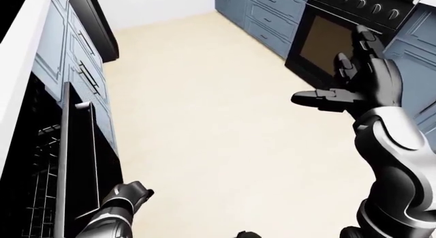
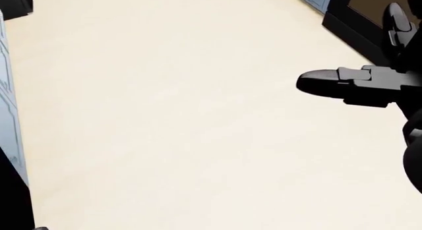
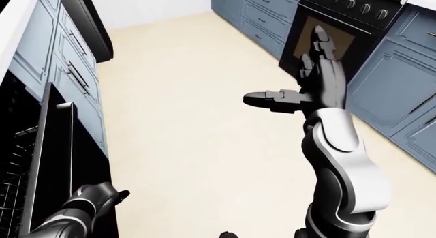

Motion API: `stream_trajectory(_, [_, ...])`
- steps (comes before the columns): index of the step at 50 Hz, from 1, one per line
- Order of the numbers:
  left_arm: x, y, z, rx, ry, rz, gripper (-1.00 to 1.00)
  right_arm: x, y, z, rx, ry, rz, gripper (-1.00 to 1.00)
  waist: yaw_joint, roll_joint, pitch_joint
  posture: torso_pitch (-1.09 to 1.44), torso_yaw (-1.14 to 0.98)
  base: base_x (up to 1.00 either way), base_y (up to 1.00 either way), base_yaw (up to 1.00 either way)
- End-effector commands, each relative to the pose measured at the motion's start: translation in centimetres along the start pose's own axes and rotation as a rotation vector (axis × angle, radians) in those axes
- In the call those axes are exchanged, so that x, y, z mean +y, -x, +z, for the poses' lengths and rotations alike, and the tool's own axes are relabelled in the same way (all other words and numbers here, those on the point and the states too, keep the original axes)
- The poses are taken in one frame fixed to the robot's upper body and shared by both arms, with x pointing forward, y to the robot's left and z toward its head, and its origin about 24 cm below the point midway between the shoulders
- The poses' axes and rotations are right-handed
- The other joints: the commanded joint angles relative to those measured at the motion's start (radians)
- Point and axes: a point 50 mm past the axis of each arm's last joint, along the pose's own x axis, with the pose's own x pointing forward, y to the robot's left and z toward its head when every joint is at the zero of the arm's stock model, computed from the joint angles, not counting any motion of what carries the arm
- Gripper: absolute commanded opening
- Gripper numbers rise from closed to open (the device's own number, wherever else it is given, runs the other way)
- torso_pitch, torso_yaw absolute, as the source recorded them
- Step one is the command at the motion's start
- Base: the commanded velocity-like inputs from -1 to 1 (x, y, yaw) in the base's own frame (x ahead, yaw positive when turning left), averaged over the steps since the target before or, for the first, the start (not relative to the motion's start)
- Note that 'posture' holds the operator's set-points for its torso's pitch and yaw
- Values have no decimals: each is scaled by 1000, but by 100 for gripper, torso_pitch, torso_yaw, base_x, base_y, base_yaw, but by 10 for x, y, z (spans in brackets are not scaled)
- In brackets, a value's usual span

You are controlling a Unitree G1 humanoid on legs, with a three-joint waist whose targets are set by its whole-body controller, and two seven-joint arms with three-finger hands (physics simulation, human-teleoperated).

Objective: Close the dishwasher door

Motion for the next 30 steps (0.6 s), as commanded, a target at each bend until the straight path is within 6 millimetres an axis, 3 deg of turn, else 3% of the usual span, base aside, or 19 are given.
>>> stream_trajectory(1, [13,-10,9,-20,25,80,100,-1,2,15,-87,-2,-5,100,10,4,-23,94,0,0,0,0])
stream_trajectory(30, [46,-59,7,111,119,67,100,0,3,15,-87,0,-4,100,24,28,-19,94,0,0,0,0])
